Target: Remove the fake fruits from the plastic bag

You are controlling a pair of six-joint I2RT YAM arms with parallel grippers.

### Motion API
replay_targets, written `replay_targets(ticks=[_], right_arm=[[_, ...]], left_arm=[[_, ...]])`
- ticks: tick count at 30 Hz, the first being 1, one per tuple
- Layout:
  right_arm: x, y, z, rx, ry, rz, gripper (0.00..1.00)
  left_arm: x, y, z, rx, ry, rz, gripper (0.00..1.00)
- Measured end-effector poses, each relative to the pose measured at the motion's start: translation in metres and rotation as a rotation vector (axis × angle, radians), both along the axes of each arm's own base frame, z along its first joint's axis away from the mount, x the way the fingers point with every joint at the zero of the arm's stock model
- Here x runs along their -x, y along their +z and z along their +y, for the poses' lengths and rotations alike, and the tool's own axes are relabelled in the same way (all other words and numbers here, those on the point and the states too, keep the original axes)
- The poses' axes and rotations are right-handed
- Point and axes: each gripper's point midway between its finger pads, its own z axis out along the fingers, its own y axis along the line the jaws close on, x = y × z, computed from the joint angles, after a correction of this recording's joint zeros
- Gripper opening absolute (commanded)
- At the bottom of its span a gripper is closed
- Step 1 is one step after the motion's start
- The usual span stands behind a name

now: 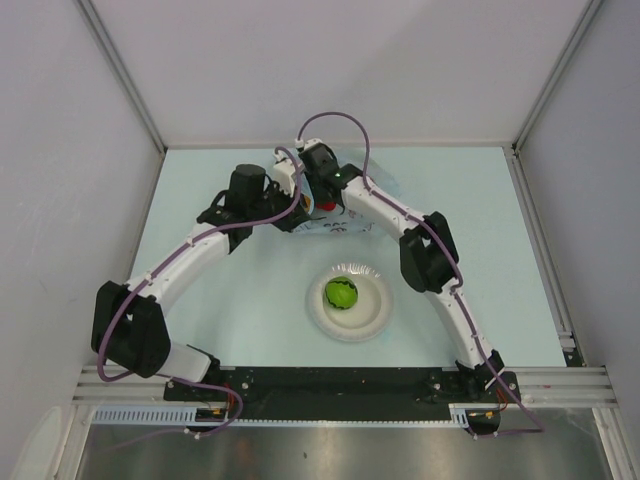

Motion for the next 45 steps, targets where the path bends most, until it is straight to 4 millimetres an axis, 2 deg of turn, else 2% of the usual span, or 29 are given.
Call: replay_targets(ticks=[4, 8, 11, 15, 18, 19, 21, 23, 24, 27, 28, 33, 38, 41, 45], right_arm=[[-0.025, -0.003, -0.013, -0.012, -0.119, -0.021, 0.95], [-0.04, -0.012, -0.03, 0.007, -0.196, -0.03, 0.95], [-0.044, -0.021, -0.037, 0.022, -0.22, -0.027, 0.94], [-0.043, -0.036, -0.036, 0.037, -0.215, -0.007, 0.89], [-0.042, -0.045, -0.036, 0.05, -0.209, 0.004, 0.82], [-0.041, -0.046, -0.036, 0.054, -0.206, 0.004, 0.77], [-0.041, -0.046, -0.035, 0.056, -0.2, 0.0, 0.74], [-0.043, -0.045, -0.034, 0.055, -0.195, -0.009, 0.63], [-0.044, -0.045, -0.034, 0.061, -0.188, -0.012, 0.5], [-0.041, -0.045, -0.037, 0.075, -0.153, -0.009, 0.36], [-0.04, -0.044, -0.038, 0.074, -0.136, -0.006, 0.35], [-0.029, -0.021, -0.044, 0.046, -0.028, 0.017, 0.33], [-0.007, 0.024, -0.056, -0.029, 0.121, 0.018, 0.33], [0.018, 0.048, -0.062, -0.069, 0.258, 0.014, 0.33], [0.062, 0.073, -0.079, -0.098, 0.439, -0.004, 0.33]], left_arm=[[0.002, -0.002, 0.001, -0.006, -0.001, 0.008, 0.0], [0.003, -0.002, 0.002, -0.009, -0.003, 0.009, 0.0], [0.004, 0.002, 0.002, -0.006, -0.003, 0.0, 0.0], [0.004, 0.006, 0.002, -0.002, -0.003, -0.01, 0.0], [0.004, 0.006, 0.002, -0.001, -0.004, -0.01, 0.0], [0.005, 0.006, 0.002, -0.001, -0.004, -0.01, 0.0], [0.004, 0.006, 0.002, -0.001, -0.004, -0.01, 0.0], [0.005, 0.006, 0.002, -0.001, -0.004, -0.01, 0.0], [0.005, 0.006, 0.002, -0.001, -0.005, -0.01, 0.0], [0.005, 0.006, 0.001, 0.002, -0.009, -0.009, 0.0], [0.005, 0.007, 0.001, 0.003, -0.01, -0.009, 0.0], [0.005, 0.007, 0.001, 0.003, -0.01, -0.009, 0.0], [0.004, 0.008, 0.001, 0.007, -0.01, -0.017, 0.0], [0.002, 0.011, 0.0, 0.013, -0.009, -0.029, 0.0], [0.0, 0.012, -0.001, 0.024, -0.006, -0.036, 0.0]])
